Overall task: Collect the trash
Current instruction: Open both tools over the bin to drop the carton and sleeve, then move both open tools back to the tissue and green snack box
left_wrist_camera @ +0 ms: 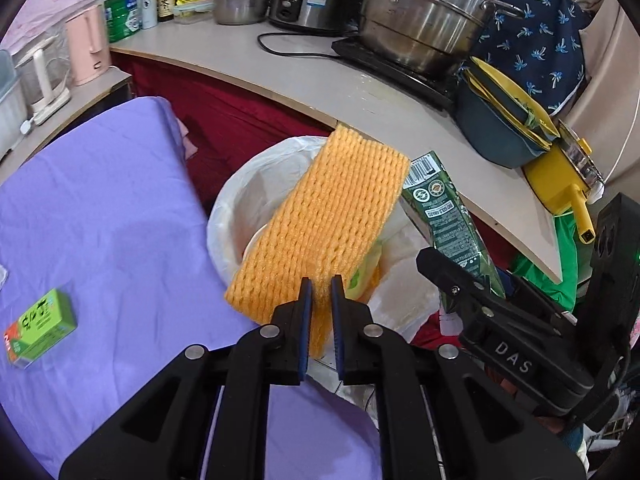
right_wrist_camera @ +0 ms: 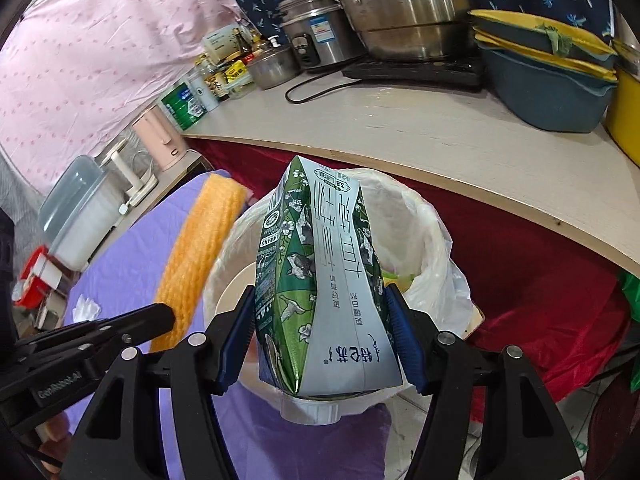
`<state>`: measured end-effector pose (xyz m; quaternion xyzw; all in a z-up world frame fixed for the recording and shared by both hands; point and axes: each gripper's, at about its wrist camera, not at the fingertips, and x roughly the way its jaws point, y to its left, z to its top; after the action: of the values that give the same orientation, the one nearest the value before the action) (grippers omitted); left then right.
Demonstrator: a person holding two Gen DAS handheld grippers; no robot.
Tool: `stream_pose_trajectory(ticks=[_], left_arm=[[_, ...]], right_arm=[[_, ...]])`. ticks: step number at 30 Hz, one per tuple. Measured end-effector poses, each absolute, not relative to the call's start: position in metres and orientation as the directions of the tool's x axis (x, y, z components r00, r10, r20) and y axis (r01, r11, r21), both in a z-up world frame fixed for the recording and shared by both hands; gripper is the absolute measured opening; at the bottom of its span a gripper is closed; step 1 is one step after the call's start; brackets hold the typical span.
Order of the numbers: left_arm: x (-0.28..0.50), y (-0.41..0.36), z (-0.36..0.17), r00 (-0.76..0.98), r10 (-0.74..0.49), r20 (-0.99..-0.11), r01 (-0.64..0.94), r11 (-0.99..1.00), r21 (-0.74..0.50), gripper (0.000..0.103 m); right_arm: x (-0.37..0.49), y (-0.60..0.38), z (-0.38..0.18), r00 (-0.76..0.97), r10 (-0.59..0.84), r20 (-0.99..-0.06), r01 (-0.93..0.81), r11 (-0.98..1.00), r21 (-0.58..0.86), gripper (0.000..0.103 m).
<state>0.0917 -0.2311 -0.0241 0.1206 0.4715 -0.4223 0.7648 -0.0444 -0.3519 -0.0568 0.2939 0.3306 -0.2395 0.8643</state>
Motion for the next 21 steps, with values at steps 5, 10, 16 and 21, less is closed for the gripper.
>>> stream_pose_trajectory(ticks=[5,10,16,21], left_arm=[[0.102,-0.25,-0.028,0.24,-0.51,-0.826,0.74,0.647,-0.185,0.05],[0.111,-0.236,-0.014,0.308,-0.534,-0.788,0.705,0.684,-0.188,0.069],[0.117,-0.223,-0.005,0.355,-0.524,-0.774,0.673,0.718,-0.176,0.069],[0.116,-0.211,-0.001,0.376,-0.522,-0.765,0.661,0.73,-0.173,0.069]], right_arm=[[-0.037,-0.367,-0.057,0.683,-0.223,-0.695,0.62,0.68,0.392,0.062],[-0.041,-0.373,-0.042,0.715,-0.251,-0.653,0.617,0.664,0.421,0.065],[-0.045,-0.363,-0.028,0.726,-0.269,-0.633,0.606,0.686,0.403,0.065],[-0.046,-0.351,-0.019,0.735,-0.273,-0.621,0.592,0.706,0.389,0.066]])
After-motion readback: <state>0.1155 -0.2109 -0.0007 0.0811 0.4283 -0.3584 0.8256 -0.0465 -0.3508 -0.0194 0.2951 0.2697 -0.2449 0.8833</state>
